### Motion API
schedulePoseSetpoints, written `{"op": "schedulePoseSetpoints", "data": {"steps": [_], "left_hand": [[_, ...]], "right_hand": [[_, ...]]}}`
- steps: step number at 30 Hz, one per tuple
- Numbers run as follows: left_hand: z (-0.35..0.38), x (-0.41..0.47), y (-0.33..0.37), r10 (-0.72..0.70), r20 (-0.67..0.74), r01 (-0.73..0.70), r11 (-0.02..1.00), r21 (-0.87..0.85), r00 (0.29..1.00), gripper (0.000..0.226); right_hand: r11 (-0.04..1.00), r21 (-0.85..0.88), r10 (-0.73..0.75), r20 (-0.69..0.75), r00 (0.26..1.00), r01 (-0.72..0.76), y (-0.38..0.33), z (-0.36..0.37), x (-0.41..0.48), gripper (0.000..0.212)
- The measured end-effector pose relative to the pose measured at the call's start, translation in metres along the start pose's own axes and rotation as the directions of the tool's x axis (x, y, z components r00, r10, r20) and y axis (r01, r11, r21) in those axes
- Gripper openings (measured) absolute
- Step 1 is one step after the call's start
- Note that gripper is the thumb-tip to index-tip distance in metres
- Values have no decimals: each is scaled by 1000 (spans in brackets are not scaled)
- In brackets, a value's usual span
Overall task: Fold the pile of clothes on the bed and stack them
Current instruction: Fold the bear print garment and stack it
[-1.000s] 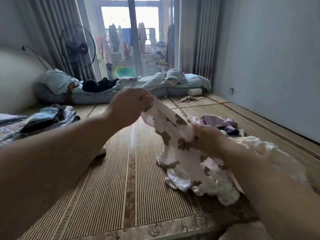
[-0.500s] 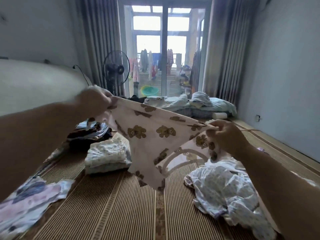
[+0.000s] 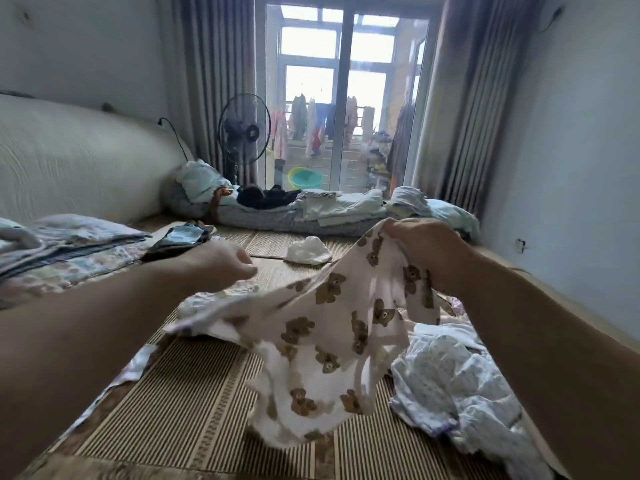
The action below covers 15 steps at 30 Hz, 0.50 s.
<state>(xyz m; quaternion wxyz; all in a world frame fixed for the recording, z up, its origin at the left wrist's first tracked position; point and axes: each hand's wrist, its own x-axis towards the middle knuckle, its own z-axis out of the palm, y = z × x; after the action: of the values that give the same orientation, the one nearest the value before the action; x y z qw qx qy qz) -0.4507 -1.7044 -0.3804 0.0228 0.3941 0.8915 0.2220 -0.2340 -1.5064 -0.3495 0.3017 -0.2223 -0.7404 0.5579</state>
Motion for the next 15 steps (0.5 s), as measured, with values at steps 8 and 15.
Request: {"op": "schedulePoseSetpoints", "data": {"steps": [8, 15], "left_hand": [[56, -78, 89, 671, -417, -687, 714, 138, 613, 38], [87, -80, 92, 875, 113, -522, 172, 835, 470, 22]], "right_hand": [[995, 68, 79, 10, 997, -79, -16, 39, 8, 25], [974, 107, 201, 7, 980, -201, -27, 37, 1, 13]]}}
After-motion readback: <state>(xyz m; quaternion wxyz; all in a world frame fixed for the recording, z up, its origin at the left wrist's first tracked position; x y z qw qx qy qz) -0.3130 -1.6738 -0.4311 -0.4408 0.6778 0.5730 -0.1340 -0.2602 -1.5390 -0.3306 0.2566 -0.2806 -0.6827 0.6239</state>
